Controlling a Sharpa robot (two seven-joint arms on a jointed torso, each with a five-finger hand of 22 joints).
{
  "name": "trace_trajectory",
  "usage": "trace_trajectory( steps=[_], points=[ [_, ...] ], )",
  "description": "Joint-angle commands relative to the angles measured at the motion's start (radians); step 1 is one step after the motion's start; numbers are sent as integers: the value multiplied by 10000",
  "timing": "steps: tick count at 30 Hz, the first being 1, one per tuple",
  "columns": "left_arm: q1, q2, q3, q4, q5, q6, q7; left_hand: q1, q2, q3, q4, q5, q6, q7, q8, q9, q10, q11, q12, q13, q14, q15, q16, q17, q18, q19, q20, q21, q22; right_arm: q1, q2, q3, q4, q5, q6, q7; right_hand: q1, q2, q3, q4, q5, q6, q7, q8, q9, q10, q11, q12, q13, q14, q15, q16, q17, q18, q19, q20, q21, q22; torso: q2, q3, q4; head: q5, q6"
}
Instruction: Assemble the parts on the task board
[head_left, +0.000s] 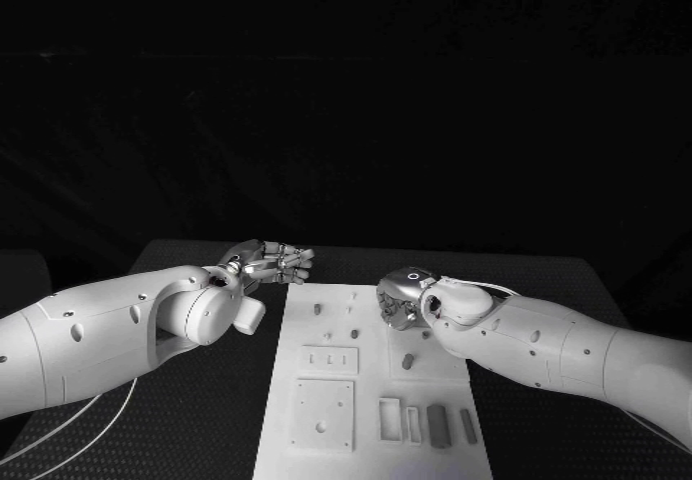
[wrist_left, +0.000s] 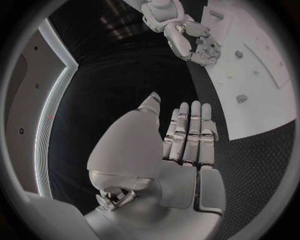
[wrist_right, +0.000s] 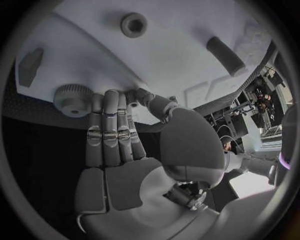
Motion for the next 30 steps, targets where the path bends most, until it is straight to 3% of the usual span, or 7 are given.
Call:
trace_trajectory(
  steps=[1, 10, 30],
  points=[
    [25, 7, 7, 20, -40, 129, 69, -115, -2, -56, 14, 44, 14, 55, -55, -12, 13, 24, -39, -14, 9, 84, -59, 14, 66, 12, 61, -54, 69, -225, -30, -134, 58, -218, 418, -102, 126, 140, 123, -1, -72, 223, -64, 109, 94, 219, -69, 81, 67, 146, -41, 105, 76, 99, 160, -9, 123, 235, 1, 3, 13, -1, 14],
    [25, -2, 7, 18, -40, 117, 70, -116, -2, -55, 13, 46, 13, 54, -60, -14, 8, 23, -50, -18, 10, 85, -64, 16, 68, 14, 62, -57, 72, -222, -51, -129, 174, -164, -251, -347, 63, 221, 329, -43, -84, 533, -190, 200, 218, 542, -208, 144, 214, 335, -175, 364, 313, 99, 427, -156, 413, 245, 12, 2, -6, 4, 66],
    [25, -23, 6, -13, -40, 115, 65, -123, 5, -49, 13, 59, 14, 55, -73, -18, 6, 26, -72, -24, 13, 88, -80, 24, 75, 16, 66, -66, 79, -12, 43, -83, 467, -486, -1230, -1079, 12, 56, 599, -35, -95, 716, -270, 234, 337, 762, -296, 137, 327, 398, -277, 590, 518, 99, 555, -262, 692, 248, 35, -6, 9, -10, 190]
  ],
)
